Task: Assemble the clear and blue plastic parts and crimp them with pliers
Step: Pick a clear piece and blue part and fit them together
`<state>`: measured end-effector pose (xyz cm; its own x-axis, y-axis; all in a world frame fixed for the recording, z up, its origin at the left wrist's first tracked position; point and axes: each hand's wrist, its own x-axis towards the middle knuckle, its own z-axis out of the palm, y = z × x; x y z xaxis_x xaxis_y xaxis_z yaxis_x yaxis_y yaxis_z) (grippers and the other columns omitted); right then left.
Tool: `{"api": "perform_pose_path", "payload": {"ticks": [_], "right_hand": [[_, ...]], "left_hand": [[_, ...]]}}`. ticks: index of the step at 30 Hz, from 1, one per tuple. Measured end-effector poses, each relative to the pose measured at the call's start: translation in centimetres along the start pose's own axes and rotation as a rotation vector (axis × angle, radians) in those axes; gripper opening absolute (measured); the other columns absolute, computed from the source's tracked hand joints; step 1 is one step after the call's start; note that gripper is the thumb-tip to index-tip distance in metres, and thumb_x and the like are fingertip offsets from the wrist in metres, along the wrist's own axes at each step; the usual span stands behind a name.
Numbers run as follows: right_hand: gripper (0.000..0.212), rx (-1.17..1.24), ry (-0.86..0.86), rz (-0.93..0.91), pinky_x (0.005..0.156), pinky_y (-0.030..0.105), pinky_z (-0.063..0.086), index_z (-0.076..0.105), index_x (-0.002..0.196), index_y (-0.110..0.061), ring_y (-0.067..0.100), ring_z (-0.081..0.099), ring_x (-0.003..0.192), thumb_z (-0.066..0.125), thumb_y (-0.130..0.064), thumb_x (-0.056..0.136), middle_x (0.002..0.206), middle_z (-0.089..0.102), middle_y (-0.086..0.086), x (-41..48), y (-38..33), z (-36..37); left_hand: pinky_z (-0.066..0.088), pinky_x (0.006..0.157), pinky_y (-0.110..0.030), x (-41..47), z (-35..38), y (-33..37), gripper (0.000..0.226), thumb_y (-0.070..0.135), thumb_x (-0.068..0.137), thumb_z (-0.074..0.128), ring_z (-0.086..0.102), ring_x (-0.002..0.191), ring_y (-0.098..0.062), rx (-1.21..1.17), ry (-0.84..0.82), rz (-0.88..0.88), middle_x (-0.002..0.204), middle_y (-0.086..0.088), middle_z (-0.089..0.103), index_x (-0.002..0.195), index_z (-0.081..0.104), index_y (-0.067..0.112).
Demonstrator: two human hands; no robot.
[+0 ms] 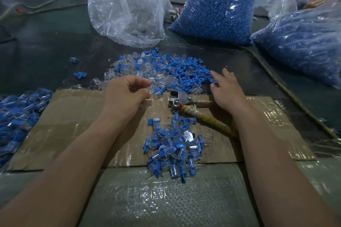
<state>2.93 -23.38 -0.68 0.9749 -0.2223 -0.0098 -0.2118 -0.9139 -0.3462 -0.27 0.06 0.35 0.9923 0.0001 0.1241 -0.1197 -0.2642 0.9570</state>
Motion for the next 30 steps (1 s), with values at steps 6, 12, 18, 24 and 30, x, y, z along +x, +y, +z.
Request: {"api": "perform_pose_path", "payload": {"ticks": [6, 12, 18, 24, 30], "right_hand": [[0.049, 0.026, 0.040, 0.204, 0.113, 0.047, 0.011, 0.028, 0.145, -0.024, 0.033, 0.005, 0.142, 0.035, -0.017, 0.096, 0.156, 0.007, 0.010, 0.2, 1.1, -0.5], [0.037, -0.045, 0.035, 0.056, 0.098, 0.035, 0.034, 0.055, 0.125, -0.009, 0.031, 0.041, 0.123, 0.040, -0.005, 0.092, 0.139, 0.044, 0.013, 0.0, 0.6, -0.2], [0.036, 0.045, 0.132, -0.057, 0.095, 0.032, 0.040, 0.066, 0.115, -0.014, 0.025, 0.054, 0.112, 0.052, 0.003, 0.086, 0.119, 0.063, 0.007, -0.6, 0.2, -0.4], [0.036, 0.142, 0.158, -0.054, 0.091, 0.026, 0.041, 0.064, 0.117, -0.012, 0.019, 0.058, 0.103, 0.064, -0.004, 0.082, 0.113, 0.065, 0.007, -0.8, 0.1, -0.4], [0.037, 0.116, 0.157, -0.023, 0.094, 0.033, 0.042, 0.062, 0.119, -0.014, 0.021, 0.057, 0.107, 0.067, -0.013, 0.083, 0.117, 0.063, 0.006, -0.8, 0.1, -0.5]], "left_hand": [[0.045, 0.052, -0.005, -0.1, 0.0, 0.1, 0.027, -0.002, 0.084, 0.060, 0.062, 0.064, -0.002, -0.002, -0.003, 0.000, 0.078, 0.000, 0.064, 0.076, 0.061, 0.024], [0.046, 0.053, -0.005, -0.1, -0.1, 0.0, 0.027, -0.002, 0.084, 0.060, 0.062, 0.061, -0.001, -0.001, -0.009, 0.005, 0.078, -0.001, 0.065, 0.076, 0.061, 0.023], [0.047, 0.055, -0.006, 0.0, 0.0, -0.1, 0.027, -0.001, 0.084, 0.061, 0.064, 0.065, -0.003, 0.010, -0.009, 0.006, 0.078, 0.000, 0.065, 0.077, 0.061, 0.025], [0.052, 0.060, -0.010, 0.1, -0.1, -0.3, 0.027, 0.000, 0.084, 0.061, 0.065, 0.069, -0.006, 0.019, -0.017, 0.002, 0.078, -0.001, 0.066, 0.077, 0.061, 0.026], [0.047, 0.055, -0.007, 0.1, -0.1, -0.3, 0.026, 0.000, 0.084, 0.061, 0.063, 0.065, -0.003, 0.022, -0.027, 0.006, 0.078, 0.000, 0.066, 0.078, 0.061, 0.026]]}}
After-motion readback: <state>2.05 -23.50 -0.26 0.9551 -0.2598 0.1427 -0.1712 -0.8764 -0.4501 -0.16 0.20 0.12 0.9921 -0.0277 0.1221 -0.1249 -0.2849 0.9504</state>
